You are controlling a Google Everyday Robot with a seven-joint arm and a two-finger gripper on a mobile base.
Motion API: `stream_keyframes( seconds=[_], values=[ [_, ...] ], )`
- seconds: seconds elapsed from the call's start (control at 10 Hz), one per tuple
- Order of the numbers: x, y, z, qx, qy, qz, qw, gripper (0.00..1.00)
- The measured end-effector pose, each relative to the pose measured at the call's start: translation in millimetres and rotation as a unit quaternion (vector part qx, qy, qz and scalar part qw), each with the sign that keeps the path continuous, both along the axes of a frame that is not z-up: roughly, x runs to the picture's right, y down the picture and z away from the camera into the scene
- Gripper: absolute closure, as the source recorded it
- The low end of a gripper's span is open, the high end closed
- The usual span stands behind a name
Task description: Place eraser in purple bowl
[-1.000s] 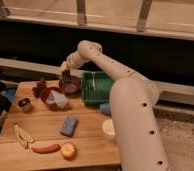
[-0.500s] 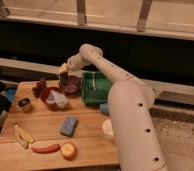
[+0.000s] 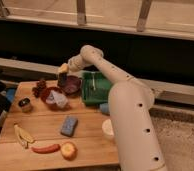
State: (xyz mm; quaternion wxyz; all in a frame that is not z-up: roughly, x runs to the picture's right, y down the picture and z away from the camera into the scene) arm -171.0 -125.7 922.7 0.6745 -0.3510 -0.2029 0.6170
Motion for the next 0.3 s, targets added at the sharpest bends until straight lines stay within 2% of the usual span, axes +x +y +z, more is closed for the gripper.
stream_keyframes(
  seconds=[0.3],
  values=[
    [0.3,0.3,0.2,0.000,0.000,0.000,1.0000,0.27]
  ],
)
